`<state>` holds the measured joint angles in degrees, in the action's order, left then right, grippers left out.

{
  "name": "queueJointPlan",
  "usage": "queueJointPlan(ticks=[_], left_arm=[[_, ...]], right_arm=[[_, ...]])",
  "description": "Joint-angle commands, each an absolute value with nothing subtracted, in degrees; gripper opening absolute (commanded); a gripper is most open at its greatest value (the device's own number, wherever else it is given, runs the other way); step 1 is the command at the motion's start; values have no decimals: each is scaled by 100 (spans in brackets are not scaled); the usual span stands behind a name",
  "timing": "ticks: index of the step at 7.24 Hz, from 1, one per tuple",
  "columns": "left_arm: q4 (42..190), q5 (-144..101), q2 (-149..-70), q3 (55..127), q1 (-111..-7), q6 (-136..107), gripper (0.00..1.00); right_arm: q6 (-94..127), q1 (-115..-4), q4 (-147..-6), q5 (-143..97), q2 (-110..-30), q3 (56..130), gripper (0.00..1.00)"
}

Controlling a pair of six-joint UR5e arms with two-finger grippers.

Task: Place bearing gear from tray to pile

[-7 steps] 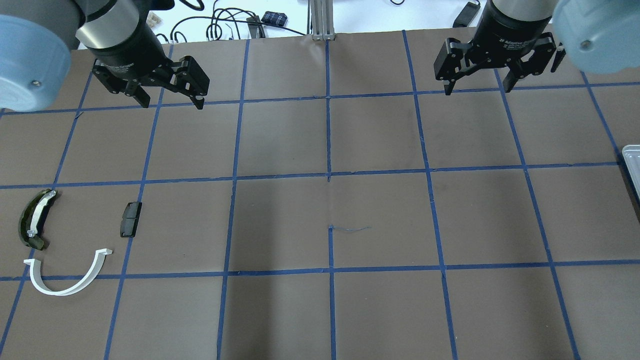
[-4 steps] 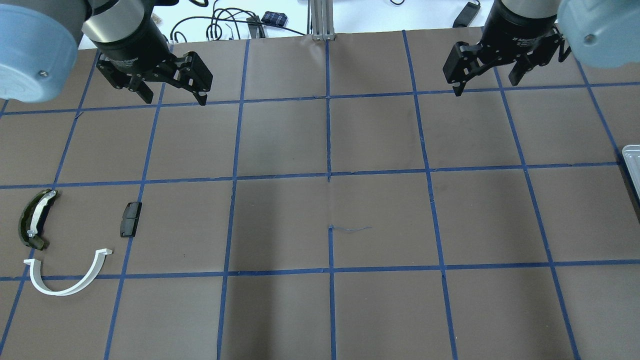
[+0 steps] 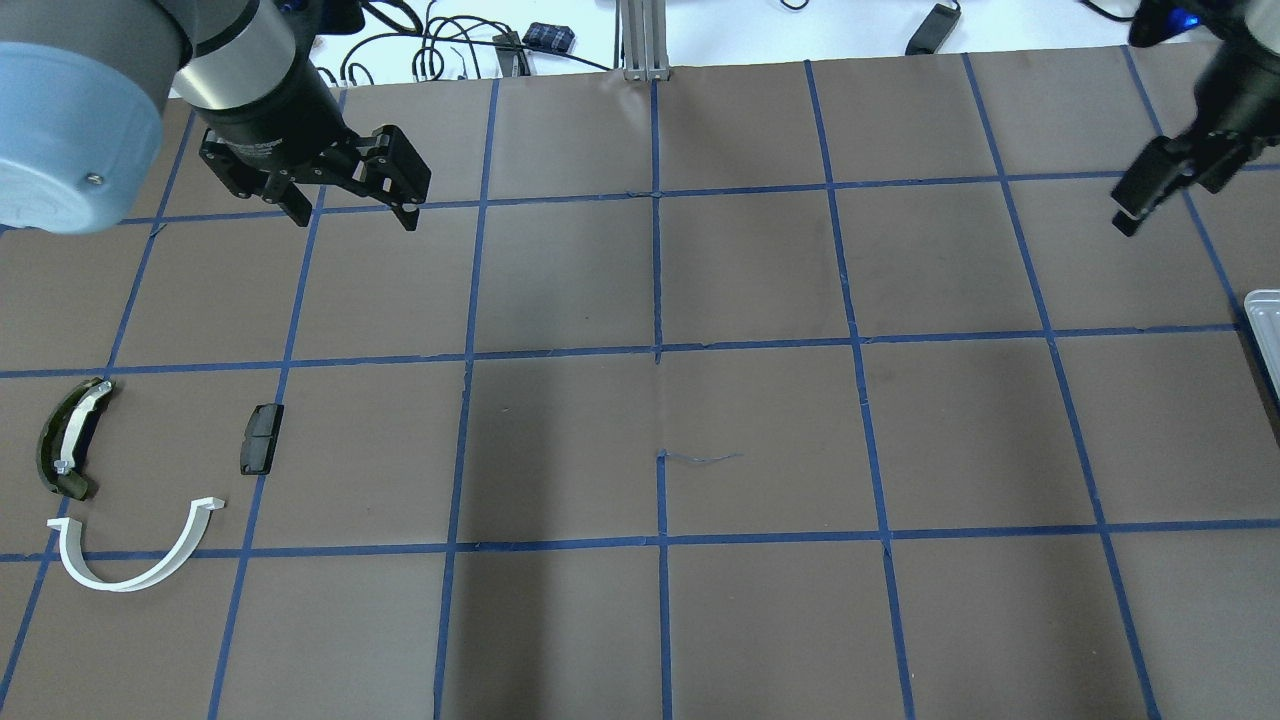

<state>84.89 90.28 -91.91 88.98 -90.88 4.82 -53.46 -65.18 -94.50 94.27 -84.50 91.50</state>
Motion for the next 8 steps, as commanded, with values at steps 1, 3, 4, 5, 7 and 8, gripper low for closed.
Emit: queueJointPlan(ticks=[1, 3, 4, 5, 7, 8], left_arm=[[8481, 9061, -9263, 8816, -9088, 457, 100], [8481, 9035, -9281, 8798, -9088, 457, 100], [8481, 9061, -9238, 8885, -9114, 448, 100], [8481, 9053, -9263, 8799, -9106, 457, 100], [8481, 9061, -9255, 8798, -9105, 448, 100], [8481, 9070, -9255, 8798, -9105, 457, 100]], right_arm=[[-7724, -5042, -10136, 9361, -8098, 9561, 100], [-9879, -4424, -11157, 9361, -7290, 9580, 95], [-10845, -4290, -11536, 9352, -6938, 9597, 88], [-11855, -4254, -11775, 9334, -6708, 9589, 88], [-12208, -4167, -11980, 9299, -6444, 9606, 88], [-12225, -4157, -11997, 9081, -6312, 9606, 88]])
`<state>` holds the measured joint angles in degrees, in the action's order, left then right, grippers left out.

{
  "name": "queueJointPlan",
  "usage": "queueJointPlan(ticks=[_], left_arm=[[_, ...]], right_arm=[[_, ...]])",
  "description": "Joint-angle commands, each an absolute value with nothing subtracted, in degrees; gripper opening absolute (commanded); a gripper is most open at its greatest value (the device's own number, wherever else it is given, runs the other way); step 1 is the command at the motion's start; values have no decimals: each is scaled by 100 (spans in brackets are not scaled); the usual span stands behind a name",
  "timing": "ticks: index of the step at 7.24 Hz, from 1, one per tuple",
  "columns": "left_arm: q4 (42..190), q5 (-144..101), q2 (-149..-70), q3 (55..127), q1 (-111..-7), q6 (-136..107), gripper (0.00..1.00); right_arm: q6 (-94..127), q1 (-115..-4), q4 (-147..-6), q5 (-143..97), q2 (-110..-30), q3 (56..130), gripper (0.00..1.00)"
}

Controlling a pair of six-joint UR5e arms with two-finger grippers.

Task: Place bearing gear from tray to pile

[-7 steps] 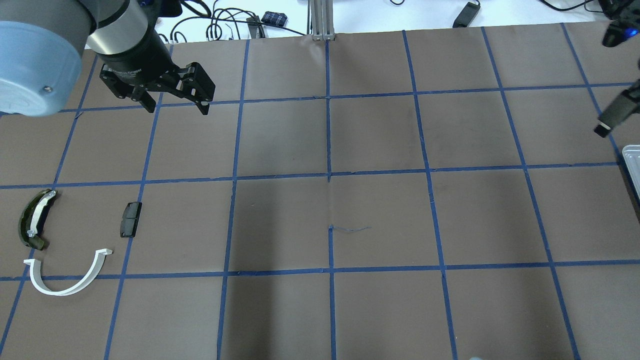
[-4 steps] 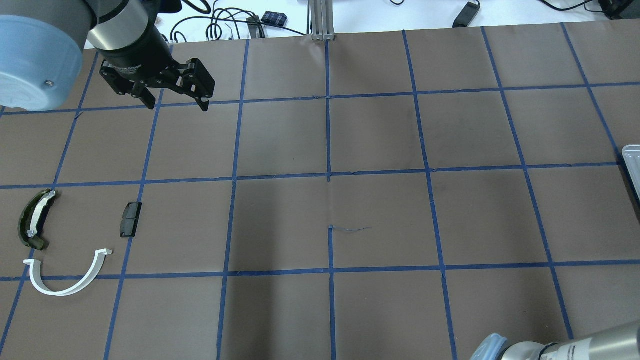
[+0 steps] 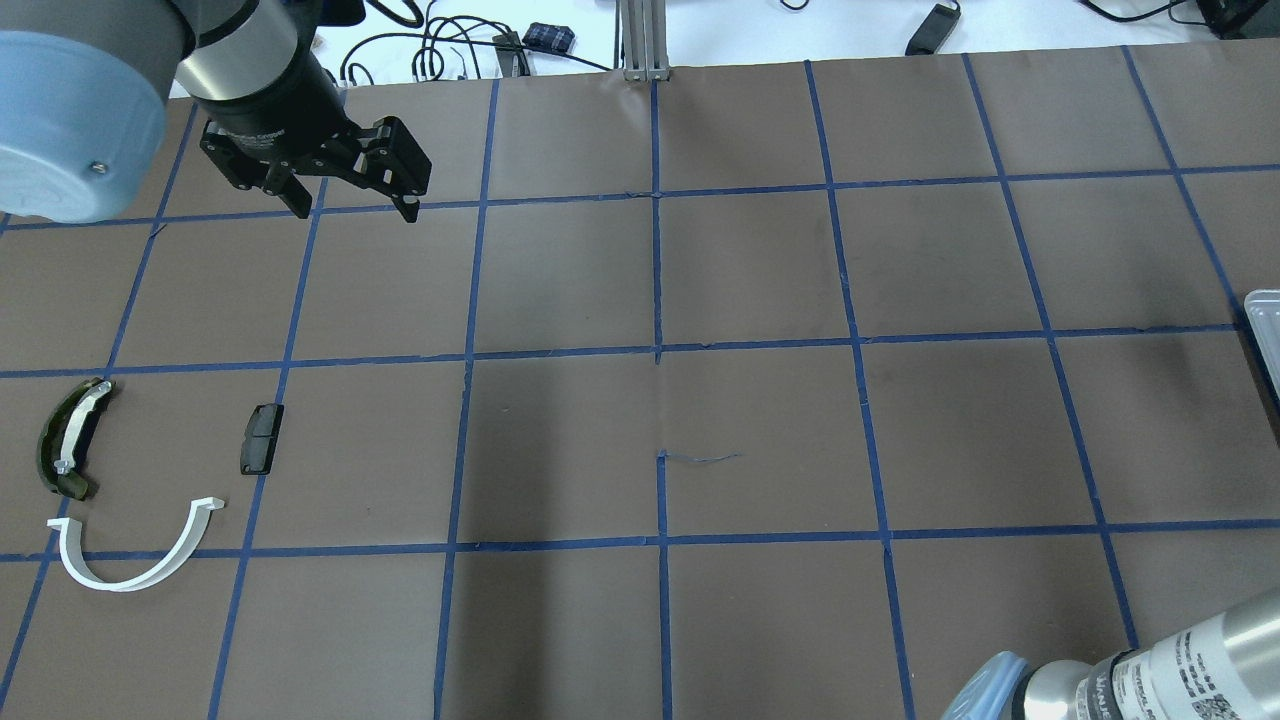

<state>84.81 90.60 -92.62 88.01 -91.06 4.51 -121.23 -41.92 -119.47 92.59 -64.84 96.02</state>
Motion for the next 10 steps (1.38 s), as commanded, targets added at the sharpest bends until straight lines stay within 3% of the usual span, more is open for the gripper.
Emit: queueJointPlan(ticks=[1, 5, 6, 7, 8, 9, 10], left_arm=[[8481, 9079, -9255, 8798, -9105, 448, 100], [8481, 9062, -9272, 8798, -9105, 448, 100], [8481, 9053, -9264, 8798, -9105, 448, 100], [8481, 9053, -9264, 8798, -9105, 448, 100], [8481, 9044, -9264, 8807, -9105, 448, 100], [8481, 9035, -9264, 8807, -9105, 448, 100], [8481, 9018, -9264, 8798, -9105, 448, 100]], right_arm=[[-12260, -4062, -11962, 9088, -6267, 9633, 85], [-12243, -3841, -12647, 8904, -6319, 10345, 77], [-12252, -3841, -12647, 8895, -6319, 10319, 67], [-12252, -3841, -12647, 8895, -6319, 10344, 47], [-12217, -3841, -12647, 8903, -6328, 10310, 18], [-12199, -3841, -12647, 8912, -6328, 10301, 0], [-12199, -3841, -12639, 8912, -6380, 10266, 0]])
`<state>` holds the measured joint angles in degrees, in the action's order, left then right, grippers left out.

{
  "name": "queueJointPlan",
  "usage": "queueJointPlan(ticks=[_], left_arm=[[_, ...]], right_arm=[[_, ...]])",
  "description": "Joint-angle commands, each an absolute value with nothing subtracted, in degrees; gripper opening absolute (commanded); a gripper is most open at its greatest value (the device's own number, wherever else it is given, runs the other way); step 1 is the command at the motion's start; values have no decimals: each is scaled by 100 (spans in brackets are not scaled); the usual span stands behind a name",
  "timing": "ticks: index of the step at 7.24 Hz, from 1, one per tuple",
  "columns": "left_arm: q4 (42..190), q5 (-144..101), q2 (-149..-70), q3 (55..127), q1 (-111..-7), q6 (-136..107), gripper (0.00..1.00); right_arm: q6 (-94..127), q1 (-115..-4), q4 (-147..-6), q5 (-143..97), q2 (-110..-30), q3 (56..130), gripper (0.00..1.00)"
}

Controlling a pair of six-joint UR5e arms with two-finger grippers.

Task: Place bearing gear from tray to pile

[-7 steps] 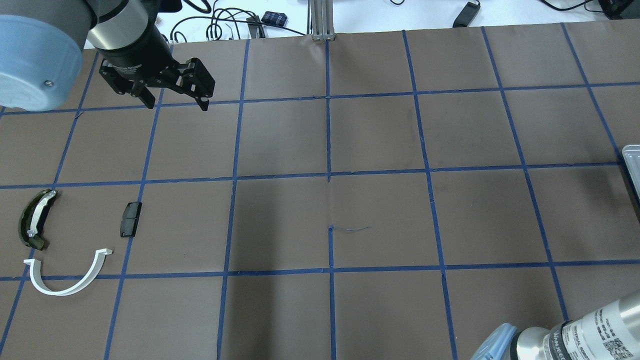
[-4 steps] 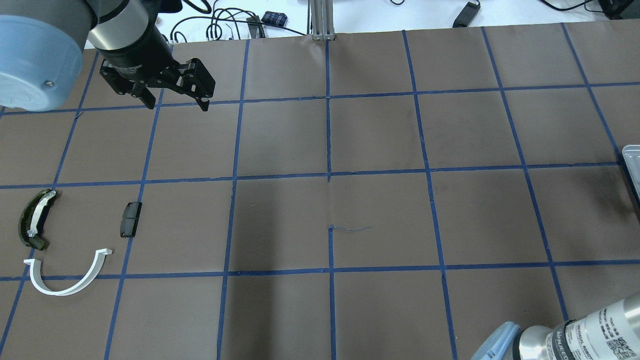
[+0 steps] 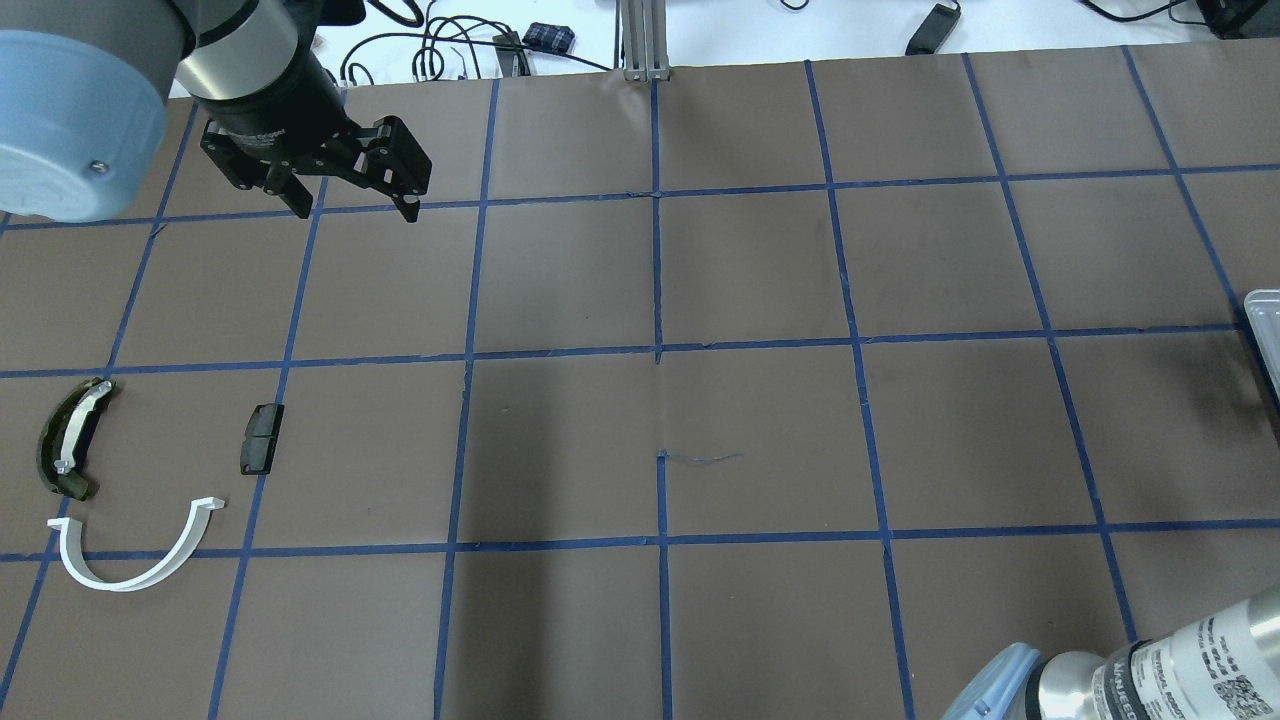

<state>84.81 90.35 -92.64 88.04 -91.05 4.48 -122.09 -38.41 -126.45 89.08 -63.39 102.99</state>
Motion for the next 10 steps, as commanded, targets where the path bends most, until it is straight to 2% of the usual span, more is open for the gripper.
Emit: queueJointPlan(ticks=[1, 3, 5, 8, 10], left_arm=[[8481, 8991, -9272, 8798, -9105, 440, 100], [8481, 9035, -9263, 8807, -9097, 448, 100], [8473, 9035, -9299, 8807, -9097, 448, 100], [8473, 9062, -9211, 8894, -9088, 492, 100], [8464, 9062, -9246, 8825, -9079, 519, 100]], right_arm=[[-12182, -3841, -12621, 8869, -6511, 10266, 0], [-11737, -3893, -12420, 8563, -7369, 10274, 0], [-10432, -3937, -11650, 7774, -8363, 10371, 0], [-8594, -5311, -11101, 7585, -8508, 10371, 0], [-6542, -7031, -11092, 7585, -8421, 10380, 0]])
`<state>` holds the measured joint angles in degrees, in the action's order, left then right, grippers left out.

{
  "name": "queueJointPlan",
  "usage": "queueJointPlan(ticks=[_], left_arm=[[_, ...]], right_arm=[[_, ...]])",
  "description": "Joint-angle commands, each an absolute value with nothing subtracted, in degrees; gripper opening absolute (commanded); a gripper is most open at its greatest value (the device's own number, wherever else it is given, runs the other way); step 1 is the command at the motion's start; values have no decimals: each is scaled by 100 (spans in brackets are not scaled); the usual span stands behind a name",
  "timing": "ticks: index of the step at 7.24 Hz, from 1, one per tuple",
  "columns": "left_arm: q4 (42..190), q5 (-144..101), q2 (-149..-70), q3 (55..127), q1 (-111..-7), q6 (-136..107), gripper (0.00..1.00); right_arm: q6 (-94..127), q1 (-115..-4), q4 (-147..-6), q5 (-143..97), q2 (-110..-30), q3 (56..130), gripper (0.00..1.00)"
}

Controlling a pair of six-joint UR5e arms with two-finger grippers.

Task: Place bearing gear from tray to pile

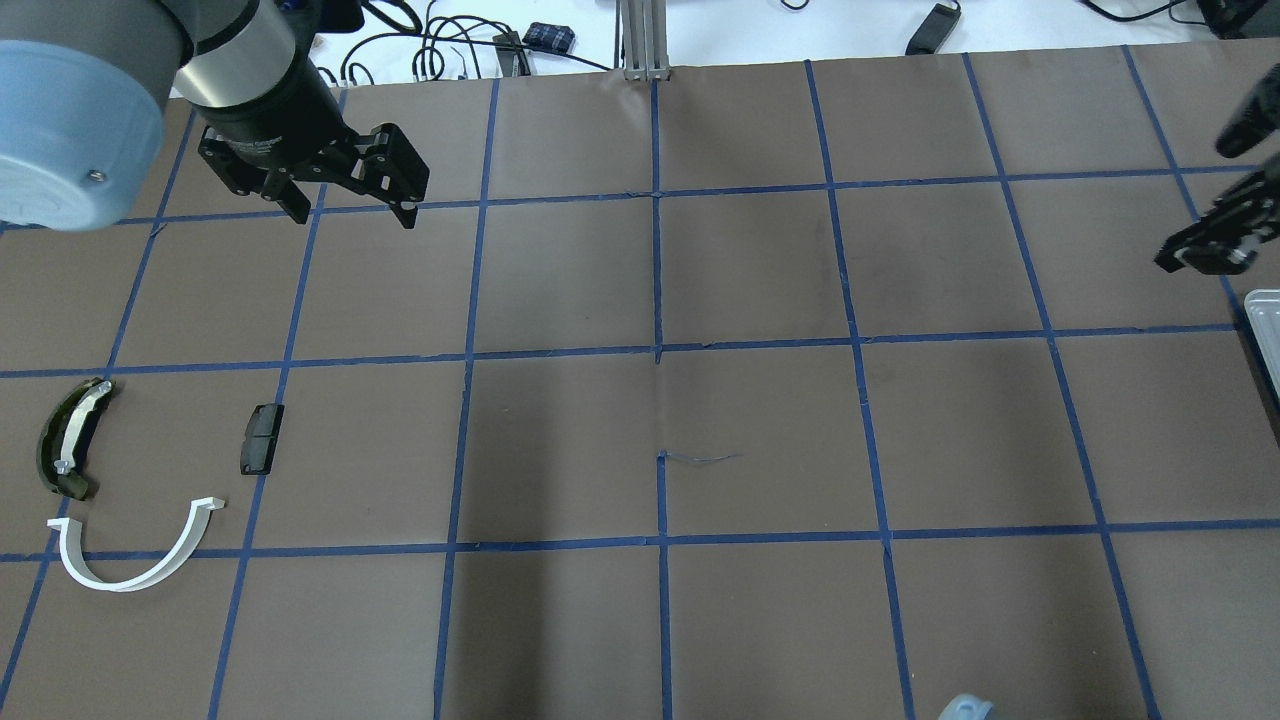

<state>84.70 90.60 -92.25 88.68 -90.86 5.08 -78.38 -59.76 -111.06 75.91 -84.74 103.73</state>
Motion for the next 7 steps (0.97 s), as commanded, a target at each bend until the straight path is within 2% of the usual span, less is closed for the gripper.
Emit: queueJointPlan(ticks=[1, 3, 5, 7], left_arm=[[8473, 9062, -9237, 8842, -9079, 527, 100], [8455, 9062, -9194, 8903, -9035, 536, 100], [8464, 9053, -9176, 8921, -9044, 536, 100], [8464, 9053, -9150, 8947, -9044, 536, 100]], right_arm=[[-5756, -8154, -11179, 7628, -8098, 10449, 0], [-3783, -9749, -11677, 7586, -7823, 10547, 0], [-2404, -10770, -12956, 7646, -7018, 10556, 0], [-2337, -10925, -13316, 7943, -6786, 10556, 0]])
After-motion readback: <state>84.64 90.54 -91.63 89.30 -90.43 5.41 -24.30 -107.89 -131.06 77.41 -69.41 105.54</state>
